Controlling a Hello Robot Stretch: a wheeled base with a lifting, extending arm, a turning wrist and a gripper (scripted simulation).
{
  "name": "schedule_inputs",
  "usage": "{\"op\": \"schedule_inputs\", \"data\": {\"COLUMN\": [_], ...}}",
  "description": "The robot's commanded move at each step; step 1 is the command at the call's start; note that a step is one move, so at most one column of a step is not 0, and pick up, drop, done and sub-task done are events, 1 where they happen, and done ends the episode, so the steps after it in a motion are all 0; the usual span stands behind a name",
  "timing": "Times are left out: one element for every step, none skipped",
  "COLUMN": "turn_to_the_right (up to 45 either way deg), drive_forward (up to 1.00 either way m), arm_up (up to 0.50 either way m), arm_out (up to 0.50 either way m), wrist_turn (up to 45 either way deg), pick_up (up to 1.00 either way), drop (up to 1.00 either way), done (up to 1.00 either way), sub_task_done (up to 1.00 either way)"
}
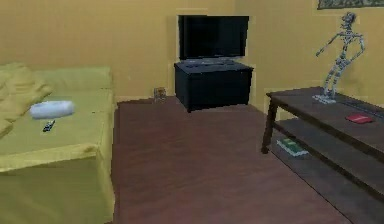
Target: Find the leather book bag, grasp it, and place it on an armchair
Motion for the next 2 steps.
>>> {"op": "schedule_inputs", "data": {"turn_to_the_right": [3.0, 0.0], "drive_forward": [0.0, 1.0], "arm_up": [0.0, 0.0], "arm_out": [0.0, 0.0], "wrist_turn": [0.0, 0.0], "pick_up": [0.0, 0.0], "drop": [0.0, 0.0], "done": [0.0, 0.0], "sub_task_done": [0.0, 0.0]}}
